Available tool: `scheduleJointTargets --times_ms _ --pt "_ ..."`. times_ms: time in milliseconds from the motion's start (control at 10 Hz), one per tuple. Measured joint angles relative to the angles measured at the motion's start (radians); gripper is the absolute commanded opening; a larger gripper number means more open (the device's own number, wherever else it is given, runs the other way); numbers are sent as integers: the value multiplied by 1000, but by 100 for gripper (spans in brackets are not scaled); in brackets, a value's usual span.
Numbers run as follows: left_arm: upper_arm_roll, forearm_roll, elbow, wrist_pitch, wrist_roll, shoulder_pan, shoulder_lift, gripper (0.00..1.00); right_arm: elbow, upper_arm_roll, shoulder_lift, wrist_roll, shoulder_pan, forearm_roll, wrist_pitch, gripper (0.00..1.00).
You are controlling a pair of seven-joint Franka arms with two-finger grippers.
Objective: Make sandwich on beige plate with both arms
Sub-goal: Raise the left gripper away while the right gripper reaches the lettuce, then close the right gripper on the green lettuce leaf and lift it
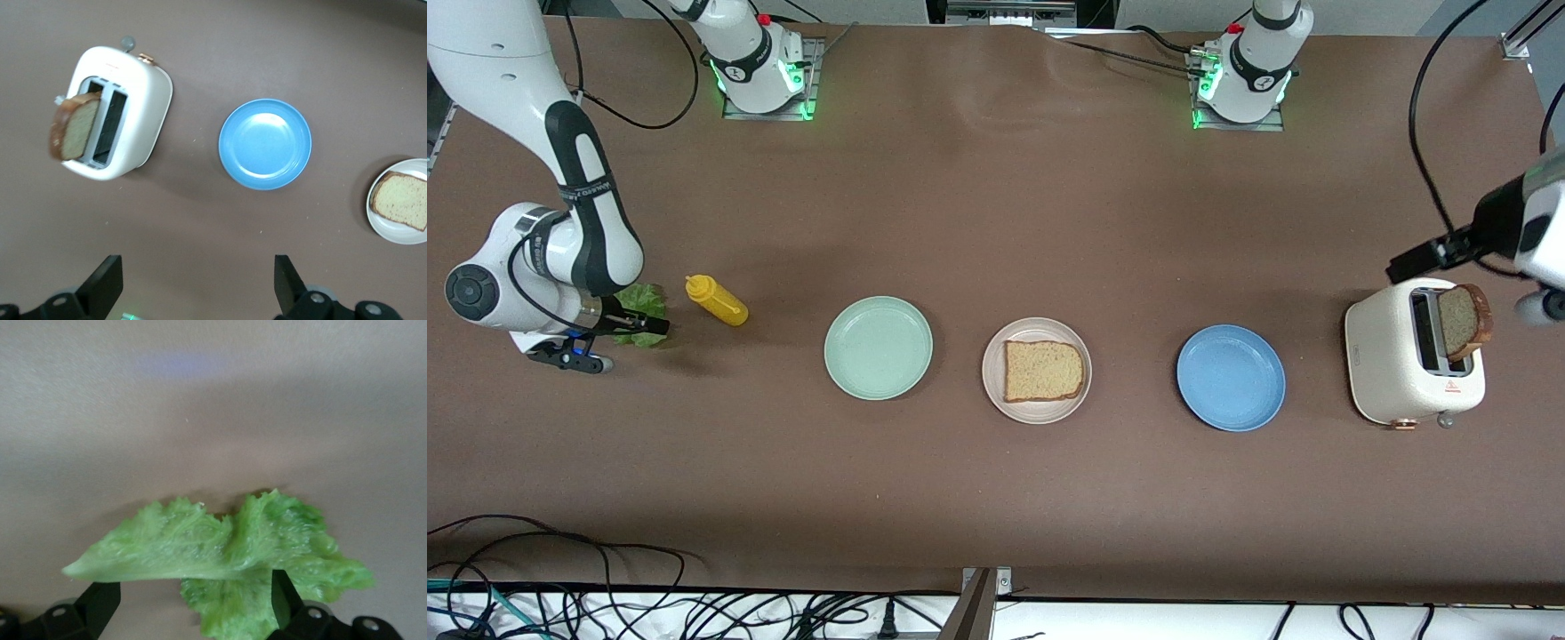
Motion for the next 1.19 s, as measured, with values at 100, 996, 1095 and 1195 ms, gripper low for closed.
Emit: scheduleJointTargets --times_ms 100,996,1095,1195 --pt "2 0 -2 -19 -5 0 -16 100 1 0 6 -9 -3 12 1 49" --pt "7 -112 -21 -25 -11 102 -13 100 36 -3 6 -81 -9 14 -18 0" --pt "7 -114 -21 -25 -11 105 -13 100 56 -9 5 -90 -9 14 -52 0" --pt "5 -115 -21 -25 -11 104 -13 100 74 -14 5 -96 -11 14 -80 0"
